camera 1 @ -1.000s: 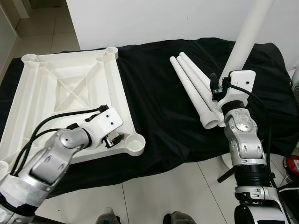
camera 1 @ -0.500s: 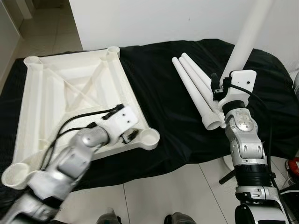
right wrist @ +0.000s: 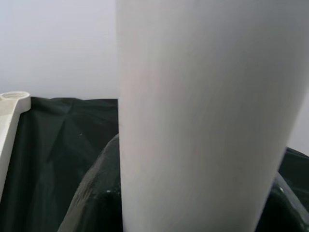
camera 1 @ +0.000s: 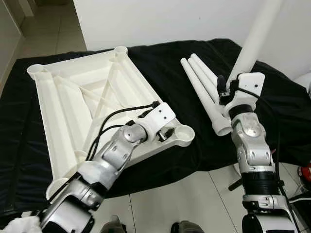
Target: Building children table
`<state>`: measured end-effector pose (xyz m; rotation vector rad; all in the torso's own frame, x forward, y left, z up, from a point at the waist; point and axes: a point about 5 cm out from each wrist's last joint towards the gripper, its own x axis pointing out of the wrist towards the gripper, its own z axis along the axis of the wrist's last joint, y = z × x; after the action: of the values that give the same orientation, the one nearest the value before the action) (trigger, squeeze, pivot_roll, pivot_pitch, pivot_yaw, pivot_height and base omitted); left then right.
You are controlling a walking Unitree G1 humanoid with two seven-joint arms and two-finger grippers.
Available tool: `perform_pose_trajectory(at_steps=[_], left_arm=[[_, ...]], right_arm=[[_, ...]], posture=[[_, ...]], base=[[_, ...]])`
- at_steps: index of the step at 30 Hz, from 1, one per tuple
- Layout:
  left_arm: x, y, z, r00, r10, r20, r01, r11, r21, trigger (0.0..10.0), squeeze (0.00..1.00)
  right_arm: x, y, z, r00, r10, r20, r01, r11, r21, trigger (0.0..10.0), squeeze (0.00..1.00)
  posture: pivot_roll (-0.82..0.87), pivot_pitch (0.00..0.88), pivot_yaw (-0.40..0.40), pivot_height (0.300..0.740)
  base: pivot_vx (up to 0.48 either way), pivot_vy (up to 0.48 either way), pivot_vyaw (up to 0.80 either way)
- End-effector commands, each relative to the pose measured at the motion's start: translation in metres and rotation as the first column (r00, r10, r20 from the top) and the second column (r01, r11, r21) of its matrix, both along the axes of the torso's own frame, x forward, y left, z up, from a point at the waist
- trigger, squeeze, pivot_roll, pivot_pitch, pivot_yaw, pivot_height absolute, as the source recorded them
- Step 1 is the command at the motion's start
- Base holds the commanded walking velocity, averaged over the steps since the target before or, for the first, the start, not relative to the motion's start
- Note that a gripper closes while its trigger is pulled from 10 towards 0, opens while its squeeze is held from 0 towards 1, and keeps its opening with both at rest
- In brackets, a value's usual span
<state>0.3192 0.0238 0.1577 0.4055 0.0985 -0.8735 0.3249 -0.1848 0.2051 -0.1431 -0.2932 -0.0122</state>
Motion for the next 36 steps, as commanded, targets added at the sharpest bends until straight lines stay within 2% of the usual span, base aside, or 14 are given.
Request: perform_pose_trajectory(at_steps=[1,3,4,5,11,13,17,19,20,22,27,31,36], left_arm=[[0.008,0.006,0.015,0.995,0.075,0.061,-0.071,0.995,-0.070,10.0,0.00],[0.008,0.007,0.017,0.995,0.072,0.065,-0.066,0.995,-0.080,10.0,0.00],[0.008,0.013,0.027,0.996,0.060,0.066,-0.050,0.989,-0.138,10.0,0.00],[0.008,0.018,0.032,0.995,0.060,0.079,-0.046,0.986,-0.162,10.0,0.00],[0.006,0.023,0.041,0.995,0.053,0.084,-0.032,0.973,-0.230,10.0,0.00],[-0.001,0.025,0.047,0.994,0.007,0.106,0.022,0.964,-0.267,10.0,0.00],[-0.009,0.028,0.050,0.987,-0.048,0.154,0.085,0.965,-0.248,10.0,0.00],[-0.011,0.036,0.049,0.985,-0.024,0.168,0.067,0.964,-0.258,10.0,0.00],[-0.011,0.036,0.049,0.985,-0.024,0.168,0.067,0.964,-0.258,10.0,0.00],[-0.010,0.042,0.047,0.992,0.021,0.128,0.019,0.953,-0.302,10.0,0.00],[-0.015,0.045,0.044,0.997,0.044,0.065,-0.017,0.932,-0.362,10.0,0.00],[-0.022,0.047,0.038,0.997,0.072,0.008,-0.061,0.898,-0.435,10.0,0.00],[-0.024,0.053,0.023,0.989,0.151,-0.009,-0.141,0.899,-0.415,10.0,0.00]], right_arm=[[-0.002,0.003,0.001,1.000,0.025,0.008,-0.025,1.000,-0.002,10.0,0.00],[-0.002,0.004,0.001,1.000,0.029,0.007,-0.029,1.000,-0.003,10.0,0.00],[-0.005,0.009,-0.002,0.998,0.067,-0.003,-0.067,0.998,-0.002,10.0,0.00],[-0.006,0.012,-0.004,0.996,0.089,-0.004,-0.089,0.996,-0.004,10.0,0.00],[-0.009,0.023,-0.009,0.989,0.149,-0.018,-0.149,0.989,-0.001,10.0,0.00],[-0.011,0.033,-0.013,0.979,0.203,-0.030,-0.203,0.979,0.000,10.0,0.00],[-0.013,0.043,-0.016,0.966,0.256,-0.040,-0.255,0.967,0.007,10.0,0.00],[-0.015,0.053,-0.021,0.947,0.318,-0.052,-0.317,0.948,0.024,10.0,0.00],[-0.015,0.053,-0.021,0.947,0.318,-0.052,-0.317,0.948,0.024,10.0,0.00],[-0.018,0.059,-0.027,0.934,0.351,-0.061,-0.350,0.936,0.031,10.0,0.00],[-0.020,0.064,-0.036,0.920,0.384,-0.076,-0.380,0.923,0.061,10.0,0.00],[-0.023,0.064,-0.046,0.917,0.387,-0.098,-0.380,0.922,0.075,10.0,0.00],[-0.026,0.055,-0.061,0.920,0.372,-0.126,-0.356,0.925,0.131,10.0,0.00]], posture=[[-0.05,0.009,0.016,0.740],[-0.05,0.009,0.016,0.740],[-0.05,0.010,0.017,0.740],[-0.05,0.010,0.017,0.740],[-0.04,0.011,0.009,0.740],[-0.03,0.011,-0.001,0.740],[-0.02,0.010,-0.009,0.740],[-0.01,0.006,-0.017,0.740],[-0.01,0.006,-0.017,0.740],[-0.01,0.004,-0.021,0.740],[0.00,0.004,-0.025,0.740],[0.00,0.010,-0.028,0.740],[0.00,0.017,-0.027,0.740]], base=[[0.000,0.000,0.00],[0.000,0.000,0.00],[0.000,0.000,0.00],[0.000,0.000,0.00],[0.000,0.000,0.00],[0.000,0.000,0.00],[0.000,0.000,0.00],[0.000,0.000,0.00],[0.000,0.000,0.00],[0.000,0.000,0.00],[0.000,0.000,0.00],[0.000,0.000,0.00],[0.000,0.000,0.00]])
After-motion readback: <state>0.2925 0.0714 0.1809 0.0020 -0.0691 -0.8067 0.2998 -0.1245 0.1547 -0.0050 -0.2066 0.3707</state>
